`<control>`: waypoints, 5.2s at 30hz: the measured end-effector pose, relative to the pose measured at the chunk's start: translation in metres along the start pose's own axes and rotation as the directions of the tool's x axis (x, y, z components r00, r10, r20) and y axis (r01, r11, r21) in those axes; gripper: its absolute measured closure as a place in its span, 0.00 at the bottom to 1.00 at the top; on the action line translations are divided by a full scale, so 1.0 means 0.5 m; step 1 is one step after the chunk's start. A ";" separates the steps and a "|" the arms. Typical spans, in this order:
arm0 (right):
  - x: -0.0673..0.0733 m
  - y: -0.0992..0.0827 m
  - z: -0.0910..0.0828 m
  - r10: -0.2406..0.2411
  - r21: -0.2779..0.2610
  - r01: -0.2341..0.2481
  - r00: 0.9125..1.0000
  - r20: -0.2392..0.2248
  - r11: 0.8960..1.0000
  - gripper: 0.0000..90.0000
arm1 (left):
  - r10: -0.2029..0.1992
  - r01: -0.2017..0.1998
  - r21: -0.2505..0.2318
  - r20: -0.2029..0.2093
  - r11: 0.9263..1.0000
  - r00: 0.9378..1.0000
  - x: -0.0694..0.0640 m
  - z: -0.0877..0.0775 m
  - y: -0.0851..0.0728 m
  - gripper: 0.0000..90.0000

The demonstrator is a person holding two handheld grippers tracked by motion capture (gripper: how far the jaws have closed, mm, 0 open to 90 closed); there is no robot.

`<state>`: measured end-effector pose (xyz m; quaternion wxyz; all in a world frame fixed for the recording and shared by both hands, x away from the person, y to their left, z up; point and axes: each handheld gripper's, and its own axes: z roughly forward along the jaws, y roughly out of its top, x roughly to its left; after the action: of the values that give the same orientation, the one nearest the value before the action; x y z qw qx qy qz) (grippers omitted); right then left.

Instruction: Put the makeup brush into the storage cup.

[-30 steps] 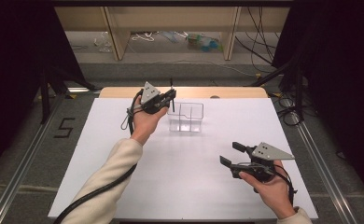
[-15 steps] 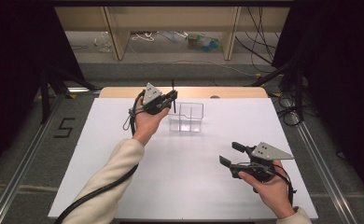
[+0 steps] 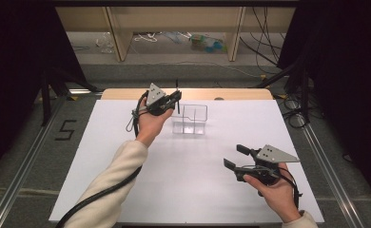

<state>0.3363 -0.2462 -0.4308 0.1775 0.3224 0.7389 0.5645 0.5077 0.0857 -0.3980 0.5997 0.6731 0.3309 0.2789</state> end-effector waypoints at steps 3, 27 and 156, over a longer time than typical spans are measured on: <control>0.000 0.000 0.000 0.001 0.000 -0.001 1.000 -0.001 1.000 0.31 | -0.003 0.003 0.000 -0.003 1.000 1.000 0.001 0.000 -0.002 0.95; 0.000 -0.002 0.002 0.004 -0.003 -0.004 1.000 -0.003 1.000 0.31 | -0.009 0.009 -0.005 -0.013 1.000 1.000 0.007 -0.002 -0.020 0.94; 0.000 -0.004 0.005 0.005 0.004 -0.005 1.000 -0.012 1.000 0.31 | -0.047 0.047 0.140 -0.007 0.989 0.999 0.039 -0.173 -0.070 0.16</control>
<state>0.3373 -0.2448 -0.4333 0.1709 0.3210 0.7403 0.5655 0.4491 0.1568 -0.4221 0.5566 0.7051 0.3667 0.2421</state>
